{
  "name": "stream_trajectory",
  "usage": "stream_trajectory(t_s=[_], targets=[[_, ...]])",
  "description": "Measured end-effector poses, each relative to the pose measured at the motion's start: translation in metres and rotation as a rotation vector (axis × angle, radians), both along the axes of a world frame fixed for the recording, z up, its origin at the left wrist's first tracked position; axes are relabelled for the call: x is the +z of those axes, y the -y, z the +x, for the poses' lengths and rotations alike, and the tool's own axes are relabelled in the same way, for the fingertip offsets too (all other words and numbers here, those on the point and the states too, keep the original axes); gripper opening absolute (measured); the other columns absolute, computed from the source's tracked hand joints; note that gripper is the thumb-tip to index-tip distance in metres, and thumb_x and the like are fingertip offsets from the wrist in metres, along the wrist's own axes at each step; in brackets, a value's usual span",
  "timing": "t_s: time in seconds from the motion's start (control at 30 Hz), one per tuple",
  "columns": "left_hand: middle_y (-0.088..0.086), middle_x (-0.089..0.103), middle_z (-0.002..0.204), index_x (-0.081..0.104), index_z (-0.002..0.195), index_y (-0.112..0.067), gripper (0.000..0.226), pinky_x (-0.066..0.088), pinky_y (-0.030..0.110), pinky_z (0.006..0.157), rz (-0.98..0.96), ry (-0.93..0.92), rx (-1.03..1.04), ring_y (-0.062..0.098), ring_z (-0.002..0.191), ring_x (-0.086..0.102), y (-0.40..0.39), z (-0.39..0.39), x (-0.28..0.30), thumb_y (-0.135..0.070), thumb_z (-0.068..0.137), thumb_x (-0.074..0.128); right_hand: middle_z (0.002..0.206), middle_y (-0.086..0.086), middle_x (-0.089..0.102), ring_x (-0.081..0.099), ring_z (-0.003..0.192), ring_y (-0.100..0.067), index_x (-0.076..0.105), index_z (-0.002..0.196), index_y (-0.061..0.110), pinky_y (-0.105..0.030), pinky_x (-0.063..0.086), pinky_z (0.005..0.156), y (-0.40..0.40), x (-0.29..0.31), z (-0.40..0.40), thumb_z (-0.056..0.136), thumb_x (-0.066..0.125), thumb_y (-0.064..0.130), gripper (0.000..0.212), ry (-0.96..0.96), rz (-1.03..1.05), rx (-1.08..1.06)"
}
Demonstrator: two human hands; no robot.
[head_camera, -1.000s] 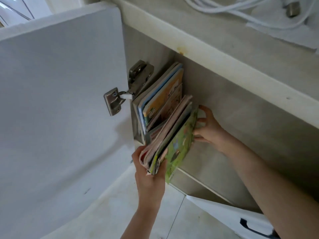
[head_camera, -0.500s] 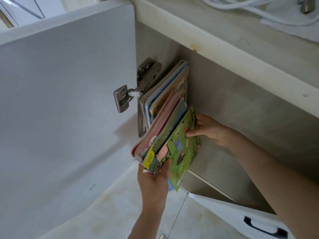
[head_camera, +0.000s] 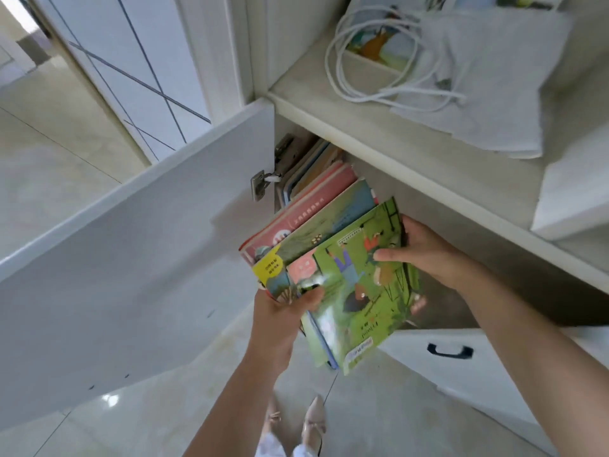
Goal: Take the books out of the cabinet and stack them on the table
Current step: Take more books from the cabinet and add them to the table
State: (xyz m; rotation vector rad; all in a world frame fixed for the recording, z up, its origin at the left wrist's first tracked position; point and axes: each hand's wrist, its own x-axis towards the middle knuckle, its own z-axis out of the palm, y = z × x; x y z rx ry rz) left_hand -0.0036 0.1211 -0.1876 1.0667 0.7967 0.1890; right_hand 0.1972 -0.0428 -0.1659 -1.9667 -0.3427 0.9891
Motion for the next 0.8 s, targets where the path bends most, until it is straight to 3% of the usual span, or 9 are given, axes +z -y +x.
stream_trajectory(t_s=[0.1, 0.2, 0.3, 0.4, 0.57, 0.7, 0.8], targets=[[0.020, 0.072, 0.096, 0.072, 0.091, -0.008, 0.029, 0.051, 0.063, 0.088, -0.090, -0.028, -0.014, 0.034, 0.087, 0.069, -0.006, -0.025, 0.030, 0.003, 0.065, 0.079, 0.119, 0.007, 0.068, 0.062, 0.113, -0.011, 0.055, 0.124, 0.032, -0.044, 0.047, 0.101, 0.007, 0.031, -0.038, 0.058, 0.087, 0.044, 0.075, 0.028, -0.007, -0.015], [0.022, 0.071, 0.108, 0.068, 0.103, -0.005, 0.037, 0.050, 0.063, 0.090, -0.157, -0.073, -0.038, 0.039, 0.098, 0.068, -0.006, -0.048, 0.057, 0.007, 0.069, 0.075, 0.119, 0.008, 0.067, 0.063, 0.110, -0.009, 0.052, 0.126, 0.027, -0.040, 0.050, 0.098, 0.018, 0.053, -0.074, 0.071, 0.083, 0.030, 0.063, 0.019, 0.019, -0.037], [0.020, 0.071, 0.108, 0.066, 0.106, -0.007, 0.036, 0.050, 0.061, 0.091, -0.166, -0.098, -0.052, 0.041, 0.101, 0.067, 0.001, -0.071, 0.081, 0.011, 0.076, 0.070, 0.112, 0.009, 0.070, 0.066, 0.104, -0.009, 0.055, 0.120, 0.029, -0.043, 0.052, 0.095, 0.032, 0.069, -0.103, 0.068, 0.084, 0.036, 0.060, -0.001, 0.020, -0.077], [0.013, 0.073, 0.106, 0.061, 0.114, -0.011, 0.038, 0.056, 0.053, 0.085, -0.117, -0.112, -0.041, 0.033, 0.097, 0.071, 0.015, -0.090, 0.102, 0.006, 0.081, 0.068, 0.114, 0.006, 0.070, 0.066, 0.106, -0.014, 0.055, 0.121, 0.026, -0.044, 0.051, 0.095, 0.042, 0.083, -0.124, 0.059, 0.085, 0.046, 0.072, -0.082, 0.042, -0.097], [0.008, 0.076, 0.097, 0.058, 0.114, -0.015, 0.036, 0.058, 0.035, 0.062, -0.129, -0.174, 0.052, 0.026, 0.084, 0.074, 0.043, -0.114, 0.127, -0.006, 0.082, 0.072, 0.115, -0.002, 0.070, 0.067, 0.105, -0.019, 0.057, 0.120, 0.019, -0.041, 0.052, 0.094, 0.056, 0.099, -0.146, 0.065, 0.078, 0.035, 0.062, -0.165, 0.084, -0.091], [0.012, 0.076, 0.098, 0.058, 0.116, -0.010, 0.040, 0.059, 0.048, 0.078, -0.165, -0.206, 0.132, 0.032, 0.088, 0.073, 0.061, -0.141, 0.144, -0.015, 0.080, 0.075, 0.109, 0.002, 0.070, 0.067, 0.101, -0.018, 0.059, 0.110, 0.027, -0.036, 0.054, 0.085, 0.058, 0.115, -0.161, 0.073, 0.079, 0.030, 0.042, -0.232, 0.089, -0.057], [0.013, 0.076, 0.095, 0.062, 0.113, -0.011, 0.038, 0.060, 0.045, 0.071, -0.230, -0.235, 0.216, 0.033, 0.085, 0.074, 0.074, -0.171, 0.154, -0.023, 0.080, 0.076, 0.112, -0.003, 0.071, 0.068, 0.103, -0.025, 0.059, 0.114, 0.025, -0.050, 0.052, 0.094, 0.053, 0.126, -0.180, 0.046, 0.087, 0.053, 0.078, -0.238, 0.079, -0.021]])
